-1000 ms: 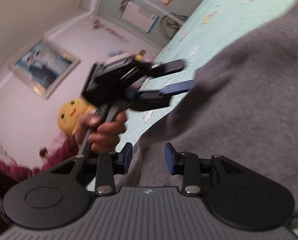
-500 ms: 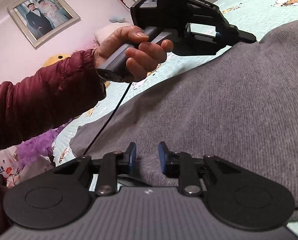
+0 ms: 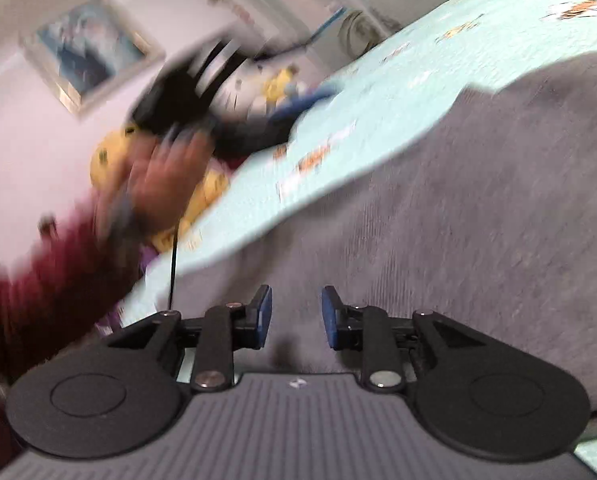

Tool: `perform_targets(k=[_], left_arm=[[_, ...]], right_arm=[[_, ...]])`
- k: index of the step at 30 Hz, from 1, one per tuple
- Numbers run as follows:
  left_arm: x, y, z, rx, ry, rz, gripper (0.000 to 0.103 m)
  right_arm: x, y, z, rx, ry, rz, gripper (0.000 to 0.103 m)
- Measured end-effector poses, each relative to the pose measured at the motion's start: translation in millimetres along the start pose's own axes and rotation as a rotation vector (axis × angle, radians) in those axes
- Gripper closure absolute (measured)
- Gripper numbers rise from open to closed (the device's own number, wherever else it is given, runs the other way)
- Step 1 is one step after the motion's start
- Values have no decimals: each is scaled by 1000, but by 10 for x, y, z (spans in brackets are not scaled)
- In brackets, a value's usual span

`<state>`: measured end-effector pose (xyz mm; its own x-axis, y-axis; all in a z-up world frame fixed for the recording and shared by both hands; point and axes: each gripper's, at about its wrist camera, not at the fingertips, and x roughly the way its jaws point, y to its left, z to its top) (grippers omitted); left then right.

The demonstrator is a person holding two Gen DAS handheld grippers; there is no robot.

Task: Fold clothes

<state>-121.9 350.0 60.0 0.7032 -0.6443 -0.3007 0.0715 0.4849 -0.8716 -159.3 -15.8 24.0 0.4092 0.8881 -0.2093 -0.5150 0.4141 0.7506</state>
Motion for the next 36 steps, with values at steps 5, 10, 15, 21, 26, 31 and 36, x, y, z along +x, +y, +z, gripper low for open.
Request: perform_targets(k=[5, 10, 15, 21, 26, 31, 36], left_arm=[[51, 325, -514, 9, 77, 31, 61], [-57, 835, -606, -23, 11, 42, 98], [-108, 865, -650, 28, -15, 3, 97], [-89, 752, -621, 20, 6, 66, 97], [-185, 455, -629, 39, -1, 151, 78], [-107, 457, -704, 61, -1, 176, 74], [-186, 691, -774, 22, -13, 189, 99]], right_arm=[[-125, -71, 346, 82, -88, 22, 74], [-109, -893, 571, 347, -171, -9, 74], [-319, -1507, 412, 477, -250, 50, 103], [-274, -1335, 440, 422, -233, -13, 103], [-633, -920, 612, 283, -291, -63, 77], [-1111, -1070, 775, 282, -391, -236, 58], [-1325, -1633, 551, 380, -421, -251, 103]])
